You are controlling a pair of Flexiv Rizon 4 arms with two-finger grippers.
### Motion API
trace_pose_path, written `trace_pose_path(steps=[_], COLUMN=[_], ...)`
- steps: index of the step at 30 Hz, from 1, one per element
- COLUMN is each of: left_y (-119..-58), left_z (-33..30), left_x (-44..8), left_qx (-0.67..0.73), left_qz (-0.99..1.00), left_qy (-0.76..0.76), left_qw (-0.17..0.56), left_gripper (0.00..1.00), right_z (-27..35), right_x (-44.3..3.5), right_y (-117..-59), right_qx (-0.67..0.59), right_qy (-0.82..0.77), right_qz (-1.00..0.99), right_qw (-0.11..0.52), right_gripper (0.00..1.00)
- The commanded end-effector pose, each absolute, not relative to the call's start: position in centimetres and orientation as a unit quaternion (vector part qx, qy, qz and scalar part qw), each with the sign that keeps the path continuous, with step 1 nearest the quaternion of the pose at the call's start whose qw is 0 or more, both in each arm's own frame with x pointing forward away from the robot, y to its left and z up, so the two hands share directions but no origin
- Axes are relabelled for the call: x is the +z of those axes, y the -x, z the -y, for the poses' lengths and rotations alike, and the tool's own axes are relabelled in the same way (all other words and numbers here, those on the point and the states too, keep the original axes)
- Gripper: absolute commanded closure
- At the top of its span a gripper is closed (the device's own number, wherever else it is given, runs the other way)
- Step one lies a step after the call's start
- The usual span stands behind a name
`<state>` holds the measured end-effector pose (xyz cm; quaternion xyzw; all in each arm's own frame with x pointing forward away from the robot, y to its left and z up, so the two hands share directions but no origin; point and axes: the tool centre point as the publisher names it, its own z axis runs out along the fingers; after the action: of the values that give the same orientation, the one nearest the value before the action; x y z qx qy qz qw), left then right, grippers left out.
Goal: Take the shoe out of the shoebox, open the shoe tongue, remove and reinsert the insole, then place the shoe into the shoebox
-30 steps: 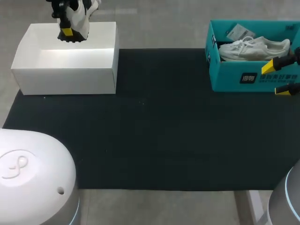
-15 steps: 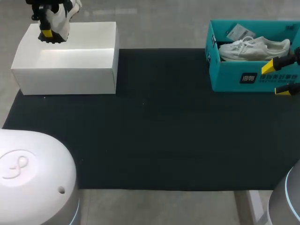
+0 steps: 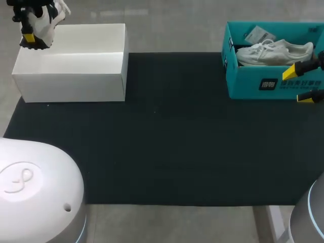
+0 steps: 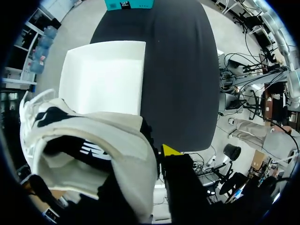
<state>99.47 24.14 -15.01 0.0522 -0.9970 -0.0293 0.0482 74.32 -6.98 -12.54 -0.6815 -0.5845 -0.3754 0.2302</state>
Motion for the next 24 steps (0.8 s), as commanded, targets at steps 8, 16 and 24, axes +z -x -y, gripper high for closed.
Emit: trace_pose_path(steps=[8,16,24], left_y=[-101.8,-102.8,-103.6], left_z=[-28.2,-29.0,-29.6], left_x=[-17.3,-19.1,-20.5], left_qx=[-0.034,-0.027,-0.004], left_qz=[0.997,0.998,0.998], left_qy=[-0.056,-0.027,0.017], left_qw=[0.047,0.047,0.066], left_gripper=[1.00,1.00,1.00], right_z=[6.9,6.9,6.9], right_x=[-12.6,-12.6,-12.6], right_y=[-74.3,-74.3,-74.3], right_qx=[-0.375,-0.375,-0.375], right_qy=[0.682,0.682,0.682], right_qz=[0.584,0.584,0.584], right_qw=[0.230,0.230,0.230], right_gripper=[0.00,0.00,0.00])
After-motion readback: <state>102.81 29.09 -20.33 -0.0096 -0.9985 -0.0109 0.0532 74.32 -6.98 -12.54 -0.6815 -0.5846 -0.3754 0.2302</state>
